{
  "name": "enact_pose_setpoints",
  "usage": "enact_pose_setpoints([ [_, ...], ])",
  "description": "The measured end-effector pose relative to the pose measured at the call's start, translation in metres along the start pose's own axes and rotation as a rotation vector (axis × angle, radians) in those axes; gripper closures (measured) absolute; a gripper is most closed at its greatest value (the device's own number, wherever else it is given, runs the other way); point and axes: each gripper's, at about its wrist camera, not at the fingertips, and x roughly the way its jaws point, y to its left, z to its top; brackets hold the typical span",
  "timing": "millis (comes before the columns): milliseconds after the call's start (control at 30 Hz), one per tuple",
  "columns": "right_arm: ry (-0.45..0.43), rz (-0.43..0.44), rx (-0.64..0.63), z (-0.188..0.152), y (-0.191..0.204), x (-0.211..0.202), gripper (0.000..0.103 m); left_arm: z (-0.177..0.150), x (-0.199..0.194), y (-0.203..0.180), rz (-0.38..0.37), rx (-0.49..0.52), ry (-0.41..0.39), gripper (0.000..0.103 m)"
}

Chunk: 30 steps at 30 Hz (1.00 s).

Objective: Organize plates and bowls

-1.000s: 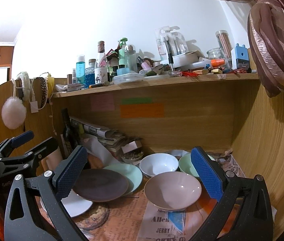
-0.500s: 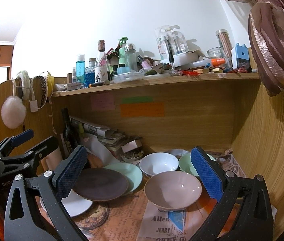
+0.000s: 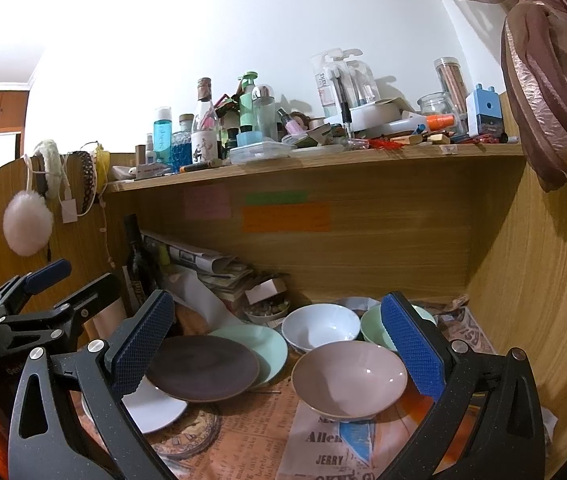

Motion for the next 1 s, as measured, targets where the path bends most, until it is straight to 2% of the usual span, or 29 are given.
enact_pose_setpoints([
  [767, 0.01, -0.003, -0.009, -0.004, 0.002, 0.009, 0.0, -0.007, 0.014, 0.004, -0.013, -0.015, 0.032, 0.0],
  [1000, 0.039, -0.01, -0.004, -0.01, 0.003, 0.026, 0.0, -0.013, 0.029, 0.012, -0.027, -0.024, 0.075, 0.0],
])
